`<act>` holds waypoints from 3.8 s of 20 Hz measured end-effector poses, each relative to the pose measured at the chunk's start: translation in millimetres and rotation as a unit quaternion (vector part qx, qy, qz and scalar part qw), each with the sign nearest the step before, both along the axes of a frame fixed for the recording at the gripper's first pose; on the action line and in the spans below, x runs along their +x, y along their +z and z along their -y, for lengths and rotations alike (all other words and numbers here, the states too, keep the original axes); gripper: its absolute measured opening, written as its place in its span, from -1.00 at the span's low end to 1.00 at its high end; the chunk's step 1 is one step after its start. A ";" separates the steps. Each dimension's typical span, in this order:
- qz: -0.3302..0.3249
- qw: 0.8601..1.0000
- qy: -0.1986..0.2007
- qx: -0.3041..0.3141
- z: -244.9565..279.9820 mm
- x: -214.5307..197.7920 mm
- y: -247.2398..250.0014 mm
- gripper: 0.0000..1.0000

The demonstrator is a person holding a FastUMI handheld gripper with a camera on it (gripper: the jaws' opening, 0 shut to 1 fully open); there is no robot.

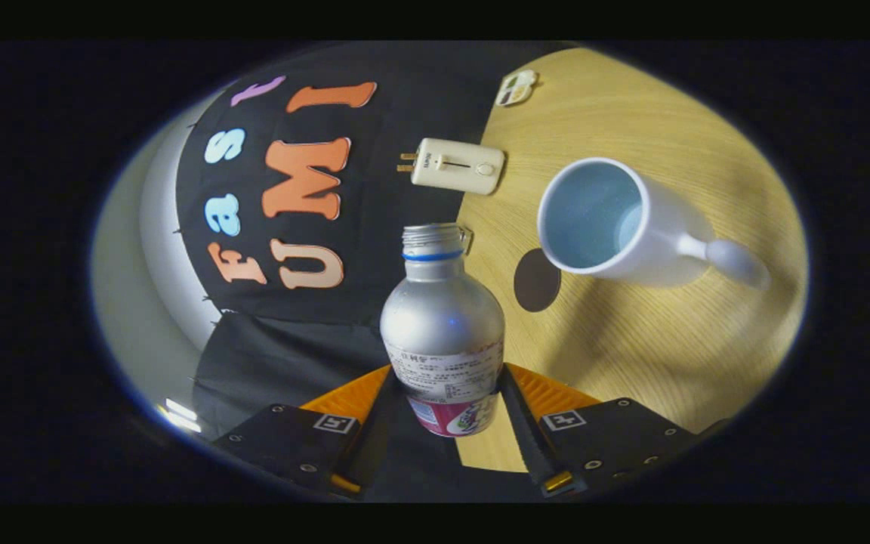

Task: Take the bottle from table, then pour the juice into the cup, finally place the bottle on the coaster

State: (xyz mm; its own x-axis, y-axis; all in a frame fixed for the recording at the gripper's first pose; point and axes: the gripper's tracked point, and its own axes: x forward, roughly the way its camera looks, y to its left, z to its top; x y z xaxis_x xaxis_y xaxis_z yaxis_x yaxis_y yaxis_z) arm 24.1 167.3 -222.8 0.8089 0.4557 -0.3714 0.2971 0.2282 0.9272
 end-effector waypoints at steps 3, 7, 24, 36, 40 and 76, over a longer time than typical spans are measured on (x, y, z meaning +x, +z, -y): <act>0.040 0.996 0.013 -0.073 -0.3 5.8 9.3 0.49; 0.099 0.979 0.043 -0.171 0.1 13.8 19.9 0.49; 0.191 0.858 0.050 -0.474 38.4 85.4 5.6 0.49; 0.181 0.816 0.078 -0.544 32.3 118.7 -40.3 0.49; 0.172 0.811 0.077 -0.554 33.2 128.8 -50.8 0.49; 0.250 0.774 0.025 -0.581 73.7 66.6 62.7 0.87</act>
